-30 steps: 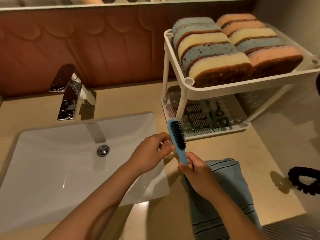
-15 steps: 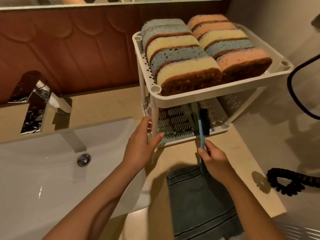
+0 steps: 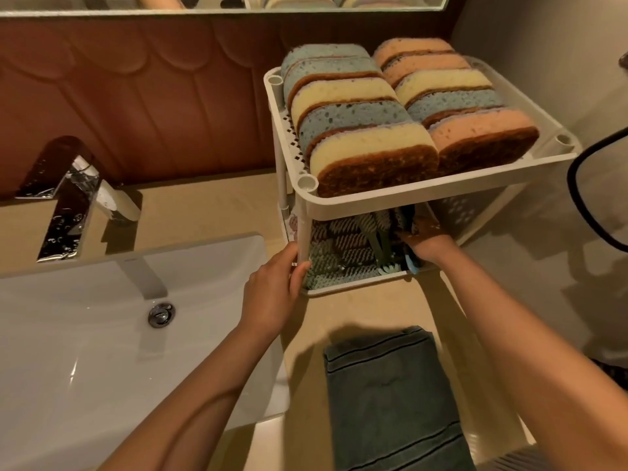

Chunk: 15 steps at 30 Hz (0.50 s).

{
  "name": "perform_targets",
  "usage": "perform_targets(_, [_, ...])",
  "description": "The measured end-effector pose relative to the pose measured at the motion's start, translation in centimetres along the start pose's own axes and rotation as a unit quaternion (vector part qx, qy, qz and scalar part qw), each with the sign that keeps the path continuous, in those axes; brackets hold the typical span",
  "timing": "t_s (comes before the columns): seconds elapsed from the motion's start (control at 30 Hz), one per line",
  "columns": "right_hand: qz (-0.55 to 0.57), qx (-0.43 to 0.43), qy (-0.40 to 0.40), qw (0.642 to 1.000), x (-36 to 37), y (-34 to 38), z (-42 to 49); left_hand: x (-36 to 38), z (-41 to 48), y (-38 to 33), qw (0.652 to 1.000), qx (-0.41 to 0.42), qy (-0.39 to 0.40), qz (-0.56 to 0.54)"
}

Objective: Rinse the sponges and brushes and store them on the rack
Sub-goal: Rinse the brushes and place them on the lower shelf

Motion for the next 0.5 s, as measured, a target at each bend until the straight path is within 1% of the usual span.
perform_targets(0.23, [-0.005,0.021,0.009,1.0,1.0,0.2,1.3,-0.5,0.3,0.1,1.0,0.002,0.026,-0.013])
perform_targets(0.3, [-0.007,0.025,0.012,1.0,1.3,0.2,1.5,-0.5,0.3,0.1,1.0,0.004,0.027,-0.014])
perform_targets(0.43, [0.023,0.028,0.022,0.999,1.6,0.2,1.5,-0.5,0.3,0.3,1.0,0.0,0.027,-0.014])
perform_targets(0.5, [0.013,0.03,0.022,0.999,1.8,0.0,1.5,-0.5,0.3,0.3,1.0,0.003,0.025,-0.011])
Point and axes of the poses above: each hand's wrist, its own z-axis towards the middle knuckle, its own x-axis out of the palm, y = z × x, the point moved 2 cm from there along z, towards the middle knuckle, and after that the axes turned 2 degrees about -y, right-handed, at the moved point
